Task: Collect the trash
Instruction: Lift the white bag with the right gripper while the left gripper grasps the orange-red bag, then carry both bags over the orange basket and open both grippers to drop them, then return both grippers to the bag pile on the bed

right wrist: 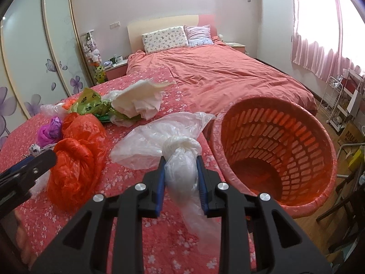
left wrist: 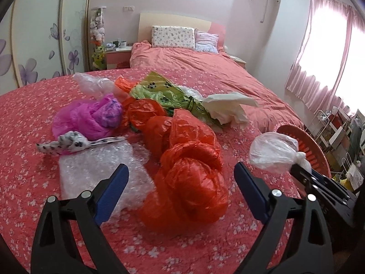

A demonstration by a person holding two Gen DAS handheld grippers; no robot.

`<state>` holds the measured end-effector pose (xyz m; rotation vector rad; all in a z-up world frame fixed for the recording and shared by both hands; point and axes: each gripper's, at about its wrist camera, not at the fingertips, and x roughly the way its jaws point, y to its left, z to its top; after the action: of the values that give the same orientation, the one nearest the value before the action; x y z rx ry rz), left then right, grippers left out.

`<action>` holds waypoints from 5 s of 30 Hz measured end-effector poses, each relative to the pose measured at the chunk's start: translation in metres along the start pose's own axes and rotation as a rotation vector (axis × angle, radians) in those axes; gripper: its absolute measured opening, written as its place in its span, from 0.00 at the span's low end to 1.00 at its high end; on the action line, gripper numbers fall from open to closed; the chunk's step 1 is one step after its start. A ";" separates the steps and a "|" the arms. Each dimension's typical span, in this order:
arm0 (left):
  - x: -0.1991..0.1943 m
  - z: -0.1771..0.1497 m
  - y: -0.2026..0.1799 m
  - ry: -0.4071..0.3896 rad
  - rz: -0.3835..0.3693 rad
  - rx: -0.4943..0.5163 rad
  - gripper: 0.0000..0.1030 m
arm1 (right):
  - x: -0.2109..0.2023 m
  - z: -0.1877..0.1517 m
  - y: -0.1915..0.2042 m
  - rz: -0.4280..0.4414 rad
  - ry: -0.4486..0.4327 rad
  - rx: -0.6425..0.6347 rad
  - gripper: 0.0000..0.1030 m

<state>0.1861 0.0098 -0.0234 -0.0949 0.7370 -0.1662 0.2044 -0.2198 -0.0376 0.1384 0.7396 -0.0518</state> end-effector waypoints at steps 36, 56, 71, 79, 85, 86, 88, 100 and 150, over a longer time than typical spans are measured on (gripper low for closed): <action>0.009 0.012 -0.034 -0.018 -0.048 0.061 0.45 | -0.019 0.003 -0.051 -0.030 -0.069 0.111 0.25; -0.008 0.031 -0.099 -0.085 -0.217 0.137 0.45 | -0.056 0.011 -0.097 -0.120 -0.194 0.181 0.25; 0.019 0.026 -0.172 -0.044 -0.332 0.230 0.45 | -0.048 0.018 -0.158 -0.208 -0.236 0.283 0.25; 0.036 0.025 -0.200 -0.019 -0.372 0.262 0.45 | -0.035 0.023 -0.186 -0.222 -0.236 0.337 0.25; 0.046 0.024 -0.212 -0.004 -0.393 0.275 0.45 | -0.025 0.025 -0.198 -0.216 -0.226 0.371 0.25; 0.048 0.024 -0.214 0.000 -0.394 0.278 0.45 | -0.023 0.026 -0.202 -0.214 -0.224 0.378 0.25; 0.051 0.024 -0.216 0.008 -0.396 0.277 0.45 | -0.020 0.027 -0.205 -0.212 -0.221 0.385 0.25; 0.066 0.019 -0.218 0.045 -0.383 0.262 0.61 | -0.008 0.029 -0.215 -0.181 -0.216 0.424 0.37; 0.001 0.022 0.073 -0.068 0.100 -0.110 0.77 | 0.101 0.075 0.070 0.068 -0.058 -0.162 0.74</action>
<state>0.2100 0.0816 -0.0179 -0.1673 0.6818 -0.0266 0.3359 -0.1611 -0.0431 0.0070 0.6779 0.0689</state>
